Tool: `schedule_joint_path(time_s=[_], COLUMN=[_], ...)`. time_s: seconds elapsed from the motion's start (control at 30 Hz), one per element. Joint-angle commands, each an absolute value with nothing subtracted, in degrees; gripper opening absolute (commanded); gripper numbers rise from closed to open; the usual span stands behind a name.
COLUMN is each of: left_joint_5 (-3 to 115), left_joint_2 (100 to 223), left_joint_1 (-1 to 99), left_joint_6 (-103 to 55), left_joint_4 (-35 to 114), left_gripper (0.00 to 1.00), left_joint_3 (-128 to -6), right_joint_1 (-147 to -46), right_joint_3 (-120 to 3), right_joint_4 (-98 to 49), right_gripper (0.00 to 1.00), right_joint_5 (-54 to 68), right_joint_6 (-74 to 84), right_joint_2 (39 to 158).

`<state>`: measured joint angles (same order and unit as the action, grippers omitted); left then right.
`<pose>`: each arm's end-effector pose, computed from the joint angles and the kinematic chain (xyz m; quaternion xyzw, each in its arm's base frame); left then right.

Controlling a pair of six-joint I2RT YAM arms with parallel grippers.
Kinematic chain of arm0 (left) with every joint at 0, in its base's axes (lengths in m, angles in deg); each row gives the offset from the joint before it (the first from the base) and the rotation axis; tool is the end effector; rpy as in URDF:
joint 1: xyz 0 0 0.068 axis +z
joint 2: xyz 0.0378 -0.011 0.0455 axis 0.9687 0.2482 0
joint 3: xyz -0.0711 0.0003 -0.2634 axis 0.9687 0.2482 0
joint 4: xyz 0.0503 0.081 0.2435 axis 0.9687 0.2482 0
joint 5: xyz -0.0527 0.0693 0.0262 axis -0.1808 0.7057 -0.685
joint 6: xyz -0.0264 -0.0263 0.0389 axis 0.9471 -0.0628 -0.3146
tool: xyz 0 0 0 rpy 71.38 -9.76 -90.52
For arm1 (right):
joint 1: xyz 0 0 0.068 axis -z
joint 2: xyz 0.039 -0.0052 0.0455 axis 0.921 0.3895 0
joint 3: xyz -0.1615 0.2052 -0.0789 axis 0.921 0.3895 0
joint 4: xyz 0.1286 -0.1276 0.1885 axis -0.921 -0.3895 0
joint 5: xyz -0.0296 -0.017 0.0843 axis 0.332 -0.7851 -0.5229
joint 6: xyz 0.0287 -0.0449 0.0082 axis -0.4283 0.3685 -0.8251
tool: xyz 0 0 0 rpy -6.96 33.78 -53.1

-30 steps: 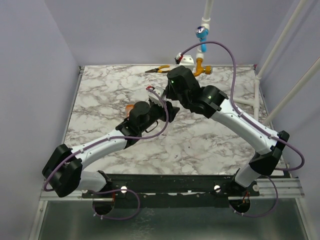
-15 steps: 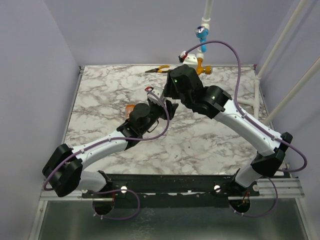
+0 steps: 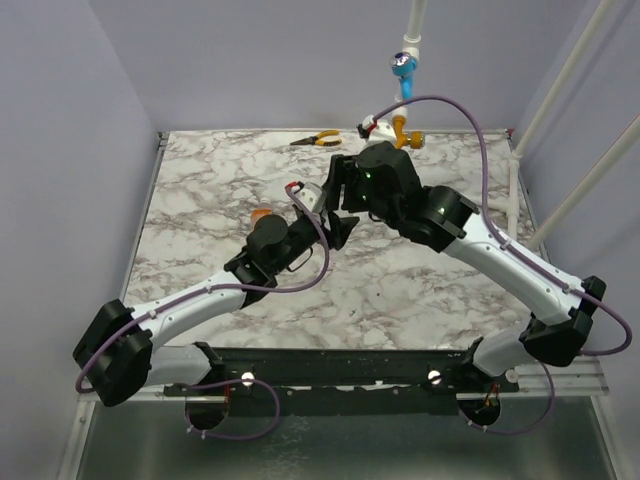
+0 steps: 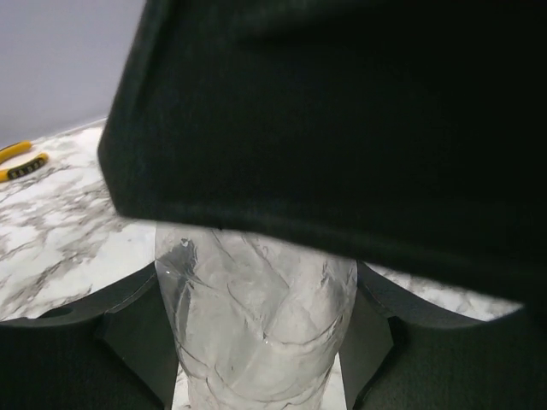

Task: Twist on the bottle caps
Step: Screw the bottle cap onto the plastic bottle.

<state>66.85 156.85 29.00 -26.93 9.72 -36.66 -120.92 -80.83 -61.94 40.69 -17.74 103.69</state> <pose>0.1976 -0.2068 0.3037 0.2068 0.6544 -0.3262 0.6500 0.2048 0.2536 0.4386 -0.0562 0.8342 0.1989 0.5112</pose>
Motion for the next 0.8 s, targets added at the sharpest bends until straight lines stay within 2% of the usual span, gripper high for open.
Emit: schedule_joint_path(time_s=[0.0, 0.17, 0.57, 0.77], left_joint_5=[56.53, 49.82, 39.55, 35.12], left_joint_2=[154.16, 152.85, 149.96, 148.12], left_joint_1=[29.13, 30.24, 31.37, 32.18], left_joint_6=[-26.66, -24.97, -23.03, -20.97], left_joint_4=[7.77, 8.34, 7.93, 6.16], left_gripper=[0.27, 0.27, 0.27, 0.28], left_joint_3=[-34.94, -33.86, -31.77, -30.41], right_joint_1=[-121.84, -121.86, -121.85, -121.85], right_joint_3=[-75.58, -69.87, -66.34, -64.72], right_joint_4=[-55.13, -50.74, -52.37, -52.15], right_gripper=[0.71, 0.73, 0.88, 0.91], right_joint_5=[31.46, 25.21, 22.28, 19.35], right_joint_6=[-14.67, -12.13, -10.34, -8.76], right_joint_2=[98.44, 92.79, 87.79, 85.40])
